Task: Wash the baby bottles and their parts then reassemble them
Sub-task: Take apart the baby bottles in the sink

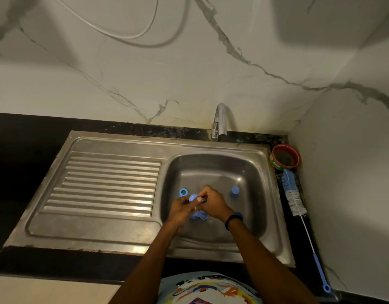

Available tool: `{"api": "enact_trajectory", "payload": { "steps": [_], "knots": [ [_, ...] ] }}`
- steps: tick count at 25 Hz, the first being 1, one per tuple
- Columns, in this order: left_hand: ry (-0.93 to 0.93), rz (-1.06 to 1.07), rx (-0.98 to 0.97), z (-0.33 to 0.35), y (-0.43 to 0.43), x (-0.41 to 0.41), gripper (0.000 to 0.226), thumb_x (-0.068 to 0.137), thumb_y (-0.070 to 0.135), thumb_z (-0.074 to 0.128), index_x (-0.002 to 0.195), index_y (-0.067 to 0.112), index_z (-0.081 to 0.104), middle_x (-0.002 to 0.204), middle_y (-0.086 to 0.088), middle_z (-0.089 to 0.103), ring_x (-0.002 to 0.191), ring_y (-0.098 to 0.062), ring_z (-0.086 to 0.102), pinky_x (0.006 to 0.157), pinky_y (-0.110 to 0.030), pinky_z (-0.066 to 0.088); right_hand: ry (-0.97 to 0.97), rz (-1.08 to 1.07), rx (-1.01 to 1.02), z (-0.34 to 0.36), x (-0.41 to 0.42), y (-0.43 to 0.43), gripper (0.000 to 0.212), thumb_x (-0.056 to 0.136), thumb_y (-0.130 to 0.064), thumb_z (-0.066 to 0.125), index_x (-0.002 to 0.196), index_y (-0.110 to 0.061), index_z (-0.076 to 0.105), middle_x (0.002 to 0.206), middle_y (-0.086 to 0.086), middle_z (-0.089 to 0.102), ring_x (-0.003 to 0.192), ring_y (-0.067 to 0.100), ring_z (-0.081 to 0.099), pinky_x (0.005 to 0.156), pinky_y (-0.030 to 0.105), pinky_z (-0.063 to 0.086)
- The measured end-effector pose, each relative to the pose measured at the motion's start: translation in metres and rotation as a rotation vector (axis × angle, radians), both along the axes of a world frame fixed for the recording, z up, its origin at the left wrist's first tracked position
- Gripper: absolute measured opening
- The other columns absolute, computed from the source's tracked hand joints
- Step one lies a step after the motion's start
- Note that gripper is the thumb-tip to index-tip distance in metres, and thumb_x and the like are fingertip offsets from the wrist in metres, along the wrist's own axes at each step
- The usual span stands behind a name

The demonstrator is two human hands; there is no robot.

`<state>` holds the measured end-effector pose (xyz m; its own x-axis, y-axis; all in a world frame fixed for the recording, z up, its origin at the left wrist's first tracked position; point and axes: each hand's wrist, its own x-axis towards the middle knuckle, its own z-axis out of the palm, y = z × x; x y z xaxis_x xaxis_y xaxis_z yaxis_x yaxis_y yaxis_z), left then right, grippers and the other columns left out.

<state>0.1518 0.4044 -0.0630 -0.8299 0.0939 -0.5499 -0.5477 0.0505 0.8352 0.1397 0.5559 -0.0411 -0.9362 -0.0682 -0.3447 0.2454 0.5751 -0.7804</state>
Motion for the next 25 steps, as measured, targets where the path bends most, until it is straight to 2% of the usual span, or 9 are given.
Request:
{"api": "enact_trajectory", "payload": {
  "steps": [2, 4, 8, 13, 15, 17, 19, 22, 25],
  "knots": [
    [0.040, 0.032, -0.064, -0.001, -0.005, -0.001, 0.022, 0.088, 0.031, 0.077, 0.103, 0.015, 0.078, 0.093, -0.006, 0.078, 0.093, -0.023, 0.075, 0.090, -0.043, 0.060, -0.075, 0.067, -0.188, 0.007, 0.001, 0.003, 0.025, 0.079, -0.019, 0.080, 0.096, -0.016, 0.062, 0.097, 0.000, 0.069, 0.089, 0.013, 0.066, 0.078, 0.030, 0.057],
    [0.082, 0.053, -0.053, 0.000, -0.011, 0.000, 0.018, 0.088, 0.027, 0.077, 0.103, 0.016, 0.078, 0.095, -0.005, 0.078, 0.094, -0.021, 0.075, 0.090, -0.043, 0.060, -0.150, 0.072, -0.375, 0.014, 0.002, 0.011, 0.027, 0.085, -0.012, 0.074, 0.111, -0.011, 0.066, 0.108, 0.004, 0.071, 0.098, 0.014, 0.069, 0.077, 0.025, 0.057],
    [0.147, 0.052, -0.018, 0.006, -0.013, 0.005, 0.012, 0.090, 0.013, 0.075, 0.101, 0.017, 0.076, 0.096, -0.009, 0.078, 0.097, -0.029, 0.074, 0.087, -0.039, 0.061, -0.172, -0.033, -0.450, 0.017, 0.006, 0.009, 0.031, 0.090, -0.019, 0.071, 0.120, -0.014, 0.062, 0.112, 0.008, 0.070, 0.101, 0.018, 0.069, 0.083, 0.029, 0.058],
    [0.203, 0.109, 0.001, -0.001, -0.010, 0.010, 0.035, 0.076, 0.045, 0.076, 0.100, 0.020, 0.075, 0.094, -0.010, 0.077, 0.091, -0.028, 0.074, 0.083, -0.044, 0.061, -0.190, -0.044, -0.475, 0.017, 0.008, -0.001, 0.033, 0.088, -0.023, 0.074, 0.116, -0.007, 0.065, 0.106, 0.011, 0.072, 0.094, 0.018, 0.072, 0.078, 0.027, 0.058],
    [0.229, 0.127, 0.011, -0.001, -0.013, 0.009, 0.036, 0.077, 0.040, 0.076, 0.101, 0.013, 0.076, 0.093, -0.011, 0.077, 0.090, -0.029, 0.074, 0.080, -0.042, 0.062, -0.205, -0.060, -0.525, 0.018, 0.010, -0.002, 0.033, 0.089, -0.020, 0.073, 0.117, -0.005, 0.062, 0.109, 0.013, 0.071, 0.095, 0.020, 0.072, 0.078, 0.029, 0.059],
    [0.192, 0.180, -0.010, 0.001, -0.010, 0.009, 0.015, 0.083, 0.018, 0.079, 0.097, 0.014, 0.077, 0.093, -0.008, 0.077, 0.091, -0.030, 0.074, 0.079, -0.039, 0.062, -0.221, -0.075, -0.549, 0.020, 0.012, -0.002, 0.030, 0.093, -0.015, 0.068, 0.118, -0.001, 0.061, 0.110, 0.013, 0.070, 0.093, 0.018, 0.072, 0.075, 0.026, 0.058],
    [0.145, 0.221, -0.022, 0.002, -0.006, 0.008, 0.015, 0.085, 0.007, 0.078, 0.092, 0.020, 0.078, 0.091, -0.002, 0.077, 0.090, -0.024, 0.074, 0.072, -0.030, 0.061, -0.241, -0.086, -0.566, 0.023, 0.012, -0.004, 0.029, 0.095, -0.014, 0.064, 0.120, 0.000, 0.060, 0.114, 0.016, 0.068, 0.093, 0.017, 0.072, 0.074, 0.023, 0.056],
    [-0.034, 0.244, -0.077, 0.003, -0.002, 0.002, 0.015, 0.085, 0.025, 0.081, 0.097, 0.019, 0.077, 0.090, 0.004, 0.076, 0.085, -0.012, 0.071, 0.068, -0.018, 0.054, -0.256, -0.055, -0.564, 0.029, 0.012, -0.004, 0.031, 0.095, -0.014, 0.065, 0.121, 0.001, 0.060, 0.110, 0.013, 0.070, 0.088, 0.012, 0.072, 0.071, 0.018, 0.055],
    [-0.165, 0.204, -0.225, 0.008, -0.001, -0.003, 0.025, 0.083, 0.039, 0.081, 0.097, 0.019, 0.074, 0.096, -0.004, 0.075, 0.090, -0.019, 0.070, 0.085, -0.030, 0.056, -0.257, -0.086, -0.564, 0.030, 0.014, -0.005, 0.031, 0.093, -0.015, 0.068, 0.118, 0.001, 0.060, 0.101, 0.009, 0.071, 0.082, 0.012, 0.073, 0.068, 0.018, 0.055]
  ]
}}
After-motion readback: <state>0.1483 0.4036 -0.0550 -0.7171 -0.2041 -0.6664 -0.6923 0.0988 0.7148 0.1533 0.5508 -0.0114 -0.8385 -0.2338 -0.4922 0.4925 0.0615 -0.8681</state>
